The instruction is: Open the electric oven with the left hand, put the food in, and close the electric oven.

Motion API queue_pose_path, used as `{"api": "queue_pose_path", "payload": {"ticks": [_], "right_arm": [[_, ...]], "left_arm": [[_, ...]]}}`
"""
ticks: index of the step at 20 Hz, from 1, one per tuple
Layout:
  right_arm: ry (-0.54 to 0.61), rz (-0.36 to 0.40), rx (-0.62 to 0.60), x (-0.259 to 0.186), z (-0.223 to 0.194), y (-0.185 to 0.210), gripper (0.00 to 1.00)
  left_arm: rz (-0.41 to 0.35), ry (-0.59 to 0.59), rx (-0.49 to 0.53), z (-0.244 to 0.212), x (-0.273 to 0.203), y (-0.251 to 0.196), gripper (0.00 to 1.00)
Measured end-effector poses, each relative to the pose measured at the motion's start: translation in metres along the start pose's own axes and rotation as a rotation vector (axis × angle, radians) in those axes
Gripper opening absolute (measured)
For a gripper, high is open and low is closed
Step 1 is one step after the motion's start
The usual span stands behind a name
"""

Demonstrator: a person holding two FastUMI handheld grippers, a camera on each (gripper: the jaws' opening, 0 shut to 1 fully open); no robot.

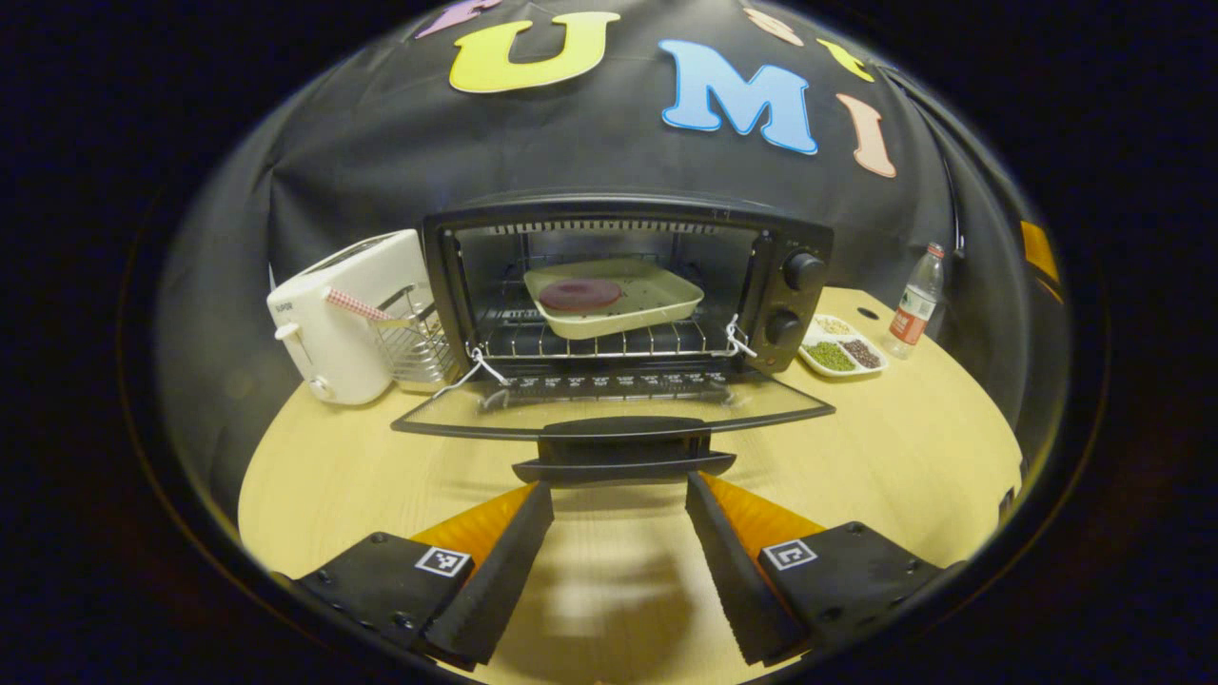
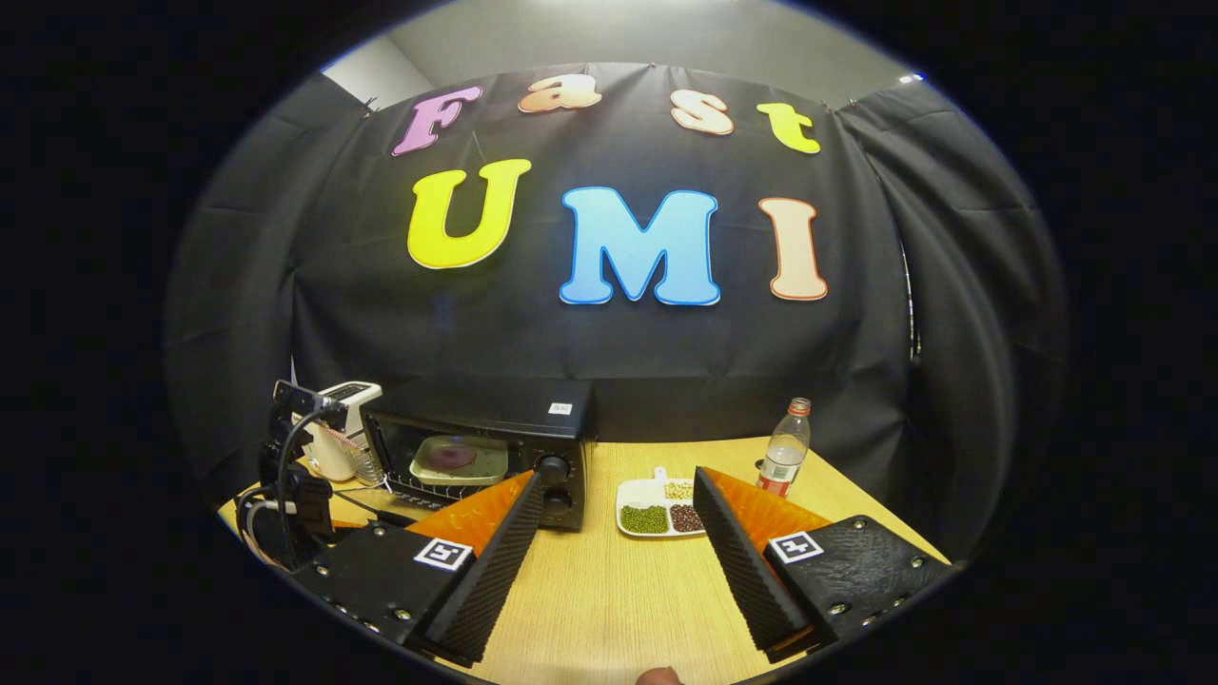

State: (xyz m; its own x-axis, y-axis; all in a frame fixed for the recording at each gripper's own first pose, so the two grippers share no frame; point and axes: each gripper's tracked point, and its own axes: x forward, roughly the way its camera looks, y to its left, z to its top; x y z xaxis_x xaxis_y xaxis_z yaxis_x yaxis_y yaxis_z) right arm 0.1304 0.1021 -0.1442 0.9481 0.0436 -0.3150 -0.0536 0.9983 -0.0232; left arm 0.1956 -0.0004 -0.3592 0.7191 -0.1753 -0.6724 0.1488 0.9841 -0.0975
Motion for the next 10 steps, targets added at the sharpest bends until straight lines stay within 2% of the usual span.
{"api": "queue_pose_path", "payload": {"ticks": [1, 2, 4, 5, 8, 9, 10], "right_arm": [[0.001, 0.0, 0.002, 0.0, 0.0, 0.001, 0.98], [0.002, 0.0, 0.001, -0.001, -0.001, 0.001, 0.98], [0.006, -0.002, -0.004, -0.002, -0.003, 0.001, 0.98], [0.006, -0.005, -0.002, -0.001, -0.004, 0.001, 0.98], [0.009, -0.012, 0.009, -0.003, -0.003, -0.001, 0.98], [0.01, -0.017, 0.009, -0.003, -0.004, -0.002, 0.98], [0.013, -0.019, 0.01, -0.004, -0.004, -0.004, 0.98]], "left_arm": [[0.001, -0.01, 0.005, 0.004, -0.001, -0.001, 1.0], [0.001, -0.022, 0.007, 0.009, -0.002, 0.0, 1.0], [0.0, -0.048, 0.006, 0.024, -0.004, -0.001, 0.91], [-0.001, -0.059, 0.007, 0.028, -0.005, -0.001, 0.91], [-0.003, -0.094, 0.022, 0.047, -0.007, 0.0, 1.0], [-0.004, -0.105, 0.029, 0.052, -0.007, 0.0, 0.96], [-0.003, -0.116, 0.033, 0.058, -0.007, 0.001, 0.96]]}}
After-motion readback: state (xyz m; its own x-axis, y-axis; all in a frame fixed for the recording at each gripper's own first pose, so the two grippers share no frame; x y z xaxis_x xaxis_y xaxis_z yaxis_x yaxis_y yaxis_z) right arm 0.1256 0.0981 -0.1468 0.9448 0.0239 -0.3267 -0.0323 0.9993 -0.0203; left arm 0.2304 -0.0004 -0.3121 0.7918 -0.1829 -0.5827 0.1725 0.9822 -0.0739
